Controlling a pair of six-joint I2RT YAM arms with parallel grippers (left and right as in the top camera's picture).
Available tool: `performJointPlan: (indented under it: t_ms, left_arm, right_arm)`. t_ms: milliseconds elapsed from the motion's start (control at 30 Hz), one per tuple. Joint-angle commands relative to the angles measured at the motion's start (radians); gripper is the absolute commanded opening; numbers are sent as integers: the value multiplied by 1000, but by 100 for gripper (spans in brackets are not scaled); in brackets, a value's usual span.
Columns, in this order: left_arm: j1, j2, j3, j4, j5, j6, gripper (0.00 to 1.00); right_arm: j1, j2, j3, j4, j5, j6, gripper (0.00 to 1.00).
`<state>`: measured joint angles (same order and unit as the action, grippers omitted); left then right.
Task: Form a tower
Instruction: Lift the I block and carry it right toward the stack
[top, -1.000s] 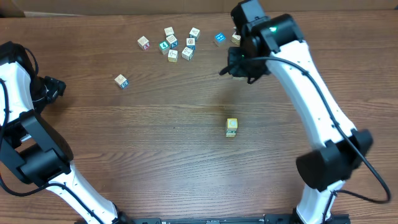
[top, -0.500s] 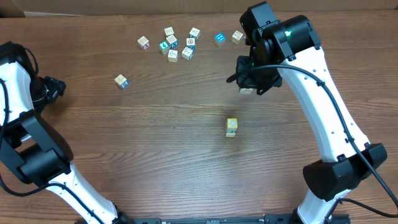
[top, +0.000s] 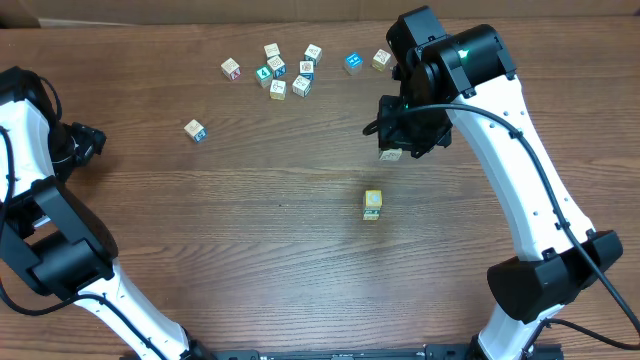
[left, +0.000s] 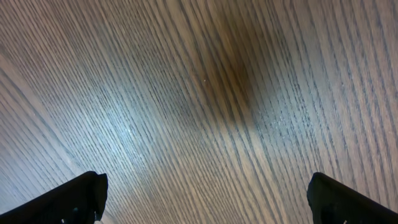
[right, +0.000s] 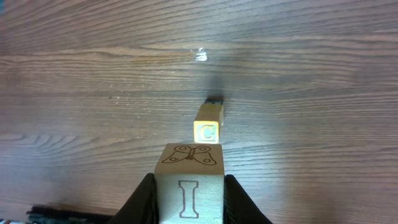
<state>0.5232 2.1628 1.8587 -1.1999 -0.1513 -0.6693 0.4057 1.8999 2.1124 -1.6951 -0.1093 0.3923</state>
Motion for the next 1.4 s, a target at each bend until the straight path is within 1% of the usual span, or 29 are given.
performJointPlan:
  t_ms: [0, 167, 400, 767, 1300, 1367]
  left_arm:
    - [-13, 7, 15, 2, -9, 19, 99]
    - [-13, 7, 15, 2, -9, 19, 100]
    - [-13, 7, 15, 2, -9, 19, 99]
    - [-13, 7, 15, 2, -9, 19, 100]
    - [-13, 7, 15, 2, -9, 19, 100]
    - [-13, 7, 15, 2, -9, 19, 99]
  right_arm:
    - [-2, -26, 15, 1, -28, 4, 8]
    - [-2, -26, 14, 1, -35, 3, 8]
    - [-2, -51, 11, 1, -143, -56, 7]
    - [-2, -231, -60, 1, -100, -51, 8]
    - [-2, -237, -64, 23, -87, -49, 7]
    - [-2, -237, -64, 27, -87, -49, 10]
